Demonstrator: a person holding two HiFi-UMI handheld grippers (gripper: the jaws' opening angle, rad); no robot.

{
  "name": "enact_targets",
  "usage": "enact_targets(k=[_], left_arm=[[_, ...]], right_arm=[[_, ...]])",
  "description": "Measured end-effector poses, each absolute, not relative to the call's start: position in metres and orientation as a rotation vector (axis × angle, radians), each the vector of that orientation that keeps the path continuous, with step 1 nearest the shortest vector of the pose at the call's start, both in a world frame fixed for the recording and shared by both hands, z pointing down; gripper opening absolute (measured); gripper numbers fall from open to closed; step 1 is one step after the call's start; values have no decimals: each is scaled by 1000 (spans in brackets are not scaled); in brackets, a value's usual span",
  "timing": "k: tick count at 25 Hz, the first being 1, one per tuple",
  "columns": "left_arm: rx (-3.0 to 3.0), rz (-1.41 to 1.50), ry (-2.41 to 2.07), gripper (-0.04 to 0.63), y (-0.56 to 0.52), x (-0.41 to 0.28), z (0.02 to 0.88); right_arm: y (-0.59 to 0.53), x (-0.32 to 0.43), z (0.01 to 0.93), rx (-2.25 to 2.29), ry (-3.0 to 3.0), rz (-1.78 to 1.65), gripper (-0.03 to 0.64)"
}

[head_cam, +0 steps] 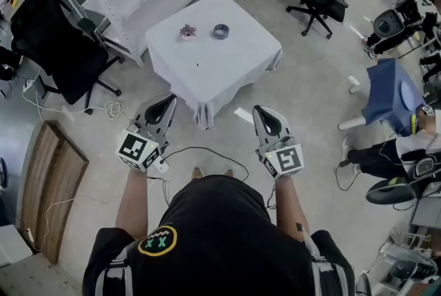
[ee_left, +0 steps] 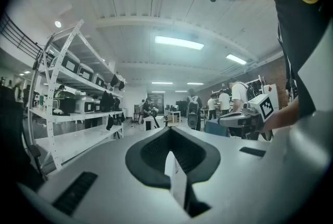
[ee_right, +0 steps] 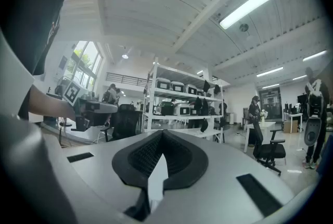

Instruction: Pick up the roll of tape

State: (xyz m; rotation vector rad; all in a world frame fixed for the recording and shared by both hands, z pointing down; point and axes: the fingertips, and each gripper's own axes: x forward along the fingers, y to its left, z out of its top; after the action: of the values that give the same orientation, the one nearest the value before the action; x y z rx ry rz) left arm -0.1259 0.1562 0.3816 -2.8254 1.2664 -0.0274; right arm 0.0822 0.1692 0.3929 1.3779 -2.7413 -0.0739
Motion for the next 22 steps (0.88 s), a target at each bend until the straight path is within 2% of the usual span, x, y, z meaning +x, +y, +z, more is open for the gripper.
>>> enact_targets(k=[22], left_arm=[[-2822,-35,1262,15,159,-125,382]], right_arm=[[168,83,404,1369,-2733,-60,21]])
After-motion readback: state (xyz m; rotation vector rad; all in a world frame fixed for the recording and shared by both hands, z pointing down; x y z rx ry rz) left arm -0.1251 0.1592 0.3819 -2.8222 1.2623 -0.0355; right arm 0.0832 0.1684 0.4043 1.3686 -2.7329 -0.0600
